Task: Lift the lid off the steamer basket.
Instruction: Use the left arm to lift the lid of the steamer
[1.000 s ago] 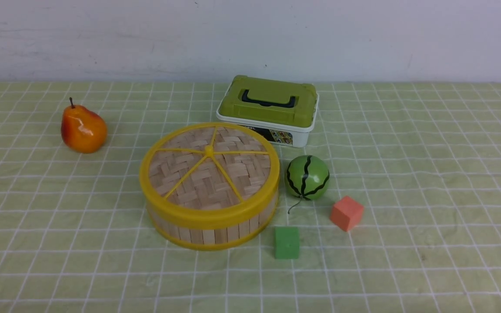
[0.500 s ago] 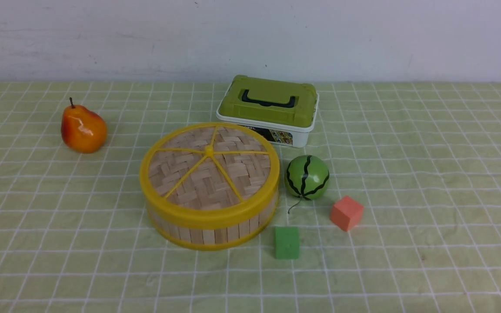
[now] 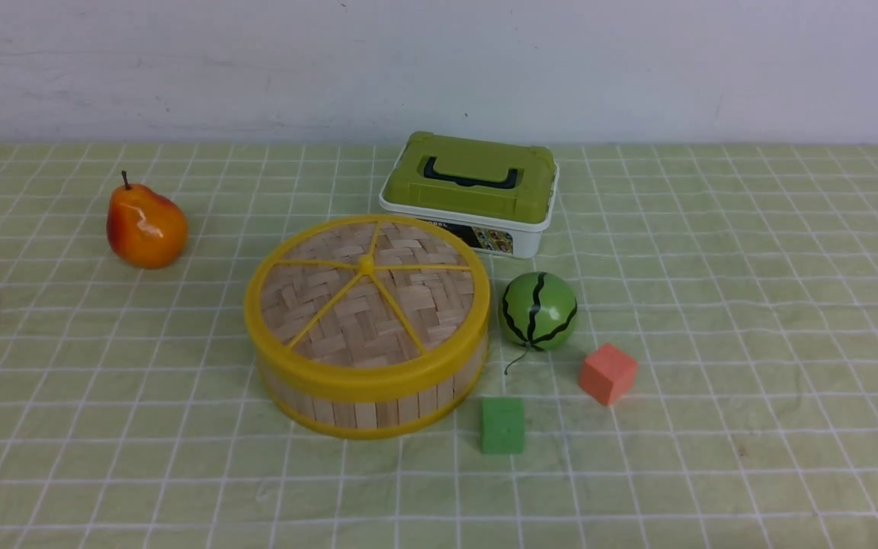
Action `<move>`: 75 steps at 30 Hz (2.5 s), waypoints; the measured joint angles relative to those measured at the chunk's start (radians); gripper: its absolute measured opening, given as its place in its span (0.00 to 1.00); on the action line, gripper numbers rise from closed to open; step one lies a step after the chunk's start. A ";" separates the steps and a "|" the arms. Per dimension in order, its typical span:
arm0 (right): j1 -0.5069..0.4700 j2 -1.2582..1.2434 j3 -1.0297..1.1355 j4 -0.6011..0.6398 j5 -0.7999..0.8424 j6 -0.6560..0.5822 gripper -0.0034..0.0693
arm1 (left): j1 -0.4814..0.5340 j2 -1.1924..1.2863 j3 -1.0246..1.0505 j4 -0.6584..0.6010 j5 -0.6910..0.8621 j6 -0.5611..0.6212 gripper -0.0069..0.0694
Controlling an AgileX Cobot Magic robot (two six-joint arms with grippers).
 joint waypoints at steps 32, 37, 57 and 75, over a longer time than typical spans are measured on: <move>0.000 0.000 0.000 0.000 0.000 0.000 0.38 | -0.489 1.009 -1.117 0.803 1.478 -0.755 0.11; 0.000 0.000 0.000 0.001 0.000 0.000 0.38 | -0.492 1.041 -1.140 0.802 1.460 -0.763 0.29; 0.000 0.000 0.000 0.000 0.000 0.000 0.38 | -0.492 1.147 -1.146 0.863 1.412 -0.686 0.61; 0.000 0.000 0.000 0.000 0.000 0.000 0.38 | -0.492 1.199 -1.148 0.872 1.382 -0.790 0.32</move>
